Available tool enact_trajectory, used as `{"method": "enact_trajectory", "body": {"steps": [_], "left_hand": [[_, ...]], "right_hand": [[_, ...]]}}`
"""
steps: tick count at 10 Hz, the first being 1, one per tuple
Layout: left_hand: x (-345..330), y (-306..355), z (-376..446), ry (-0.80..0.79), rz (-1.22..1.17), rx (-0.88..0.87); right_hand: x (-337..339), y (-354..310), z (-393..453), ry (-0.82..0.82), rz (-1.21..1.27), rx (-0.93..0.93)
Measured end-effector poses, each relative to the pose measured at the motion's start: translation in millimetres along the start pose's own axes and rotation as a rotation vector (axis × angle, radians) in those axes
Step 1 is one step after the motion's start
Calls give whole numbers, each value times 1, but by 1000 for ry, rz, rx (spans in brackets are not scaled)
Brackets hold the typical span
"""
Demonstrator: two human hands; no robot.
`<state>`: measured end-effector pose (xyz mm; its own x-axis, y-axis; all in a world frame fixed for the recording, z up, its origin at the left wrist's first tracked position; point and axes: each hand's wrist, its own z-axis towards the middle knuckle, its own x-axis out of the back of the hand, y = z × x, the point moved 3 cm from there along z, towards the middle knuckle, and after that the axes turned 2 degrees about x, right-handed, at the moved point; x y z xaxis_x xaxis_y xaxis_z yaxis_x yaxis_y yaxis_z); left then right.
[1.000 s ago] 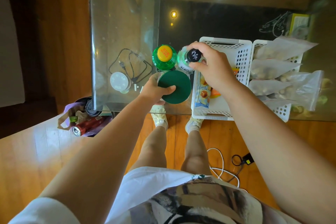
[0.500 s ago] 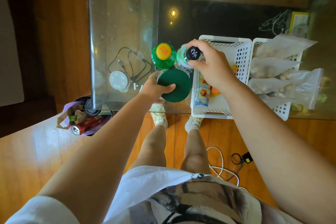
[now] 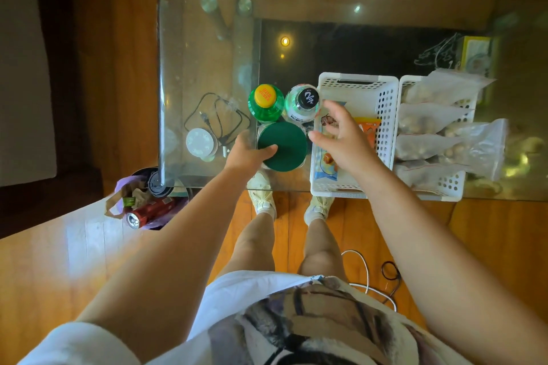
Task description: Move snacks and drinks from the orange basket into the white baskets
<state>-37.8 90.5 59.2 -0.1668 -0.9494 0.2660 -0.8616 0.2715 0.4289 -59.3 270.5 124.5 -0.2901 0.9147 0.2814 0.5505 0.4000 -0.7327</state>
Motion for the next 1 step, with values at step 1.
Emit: {"method": "enact_trajectory", "body": {"steps": [1], "left_hand": [[12,-2,-27,56,-24,27]], "right_hand": [[13,-9,-41,10,43,4]]}}
